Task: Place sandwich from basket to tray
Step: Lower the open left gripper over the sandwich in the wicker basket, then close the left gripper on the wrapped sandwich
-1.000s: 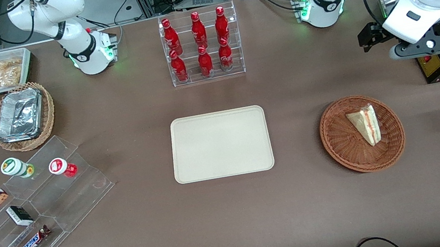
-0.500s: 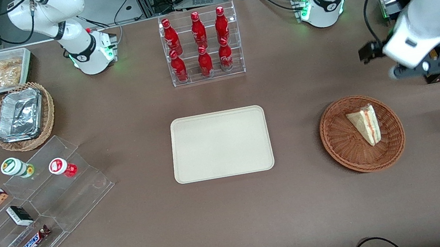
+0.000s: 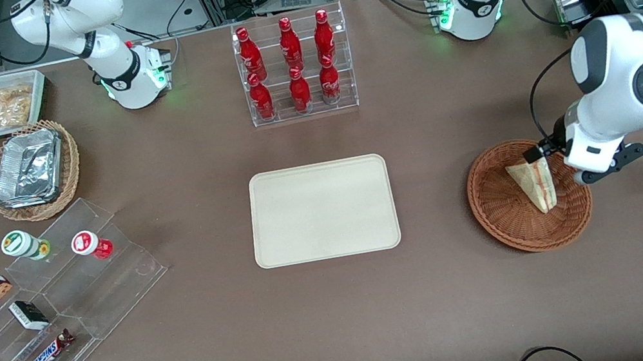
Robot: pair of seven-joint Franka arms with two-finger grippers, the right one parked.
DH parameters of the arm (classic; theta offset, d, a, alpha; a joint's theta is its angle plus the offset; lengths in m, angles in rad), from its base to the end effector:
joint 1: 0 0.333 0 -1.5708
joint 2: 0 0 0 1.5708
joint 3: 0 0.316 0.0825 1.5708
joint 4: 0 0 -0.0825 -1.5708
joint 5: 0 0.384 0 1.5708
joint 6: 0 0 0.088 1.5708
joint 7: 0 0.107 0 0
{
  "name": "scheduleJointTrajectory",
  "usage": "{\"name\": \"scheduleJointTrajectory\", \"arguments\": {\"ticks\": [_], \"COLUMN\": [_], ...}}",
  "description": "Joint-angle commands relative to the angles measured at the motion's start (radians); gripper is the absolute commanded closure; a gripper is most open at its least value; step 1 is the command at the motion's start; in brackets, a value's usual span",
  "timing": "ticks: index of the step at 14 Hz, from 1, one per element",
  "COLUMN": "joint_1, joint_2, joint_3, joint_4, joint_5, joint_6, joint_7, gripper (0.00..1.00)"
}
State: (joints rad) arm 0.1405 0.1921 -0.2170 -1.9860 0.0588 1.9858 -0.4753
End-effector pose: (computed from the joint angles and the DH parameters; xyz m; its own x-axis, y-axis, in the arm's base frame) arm 0.5685 -0.0367 0.3566 0.9172 0.3638 -0.1622 0.3531 -0.9311 -0.0917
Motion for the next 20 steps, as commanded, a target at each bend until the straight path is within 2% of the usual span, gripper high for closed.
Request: {"name": "scheduleJointTrajectory", "arguments": {"ticks": [1, 3, 6, 11, 12, 13, 14, 16, 18, 20], "joint_1": [0.034, 0.037, 0.036, 0.037, 0.037, 0.037, 0.036, 0.033, 0.024, 0.005], "joint_2": [0.059, 0.110, 0.139, 0.187, 0.188, 0.182, 0.178, 0.159, 0.133, 0.124], "joint_3": [-0.004, -0.004, -0.004, -0.004, -0.004, -0.004, -0.004, -0.009, -0.010, -0.021], "joint_4": [-0.040, -0.053, -0.080, -0.097, -0.097, -0.097, -0.096, -0.085, -0.074, -0.019], "joint_5": [-0.014, -0.016, -0.065, -0.060, -0.062, -0.060, -0.054, -0.031, -0.019, -0.017], "joint_6": [0.143, 0.215, 0.283, 0.300, 0.300, 0.291, 0.288, 0.286, 0.277, 0.179], "joint_7": [-0.057, -0.075, -0.112, -0.100, -0.100, -0.098, -0.097, -0.088, -0.028, 0.023], "gripper": [0.00, 0.00, 0.00, 0.00, 0.22, 0.64, 0.86, 0.91, 0.91, 0.91]}}
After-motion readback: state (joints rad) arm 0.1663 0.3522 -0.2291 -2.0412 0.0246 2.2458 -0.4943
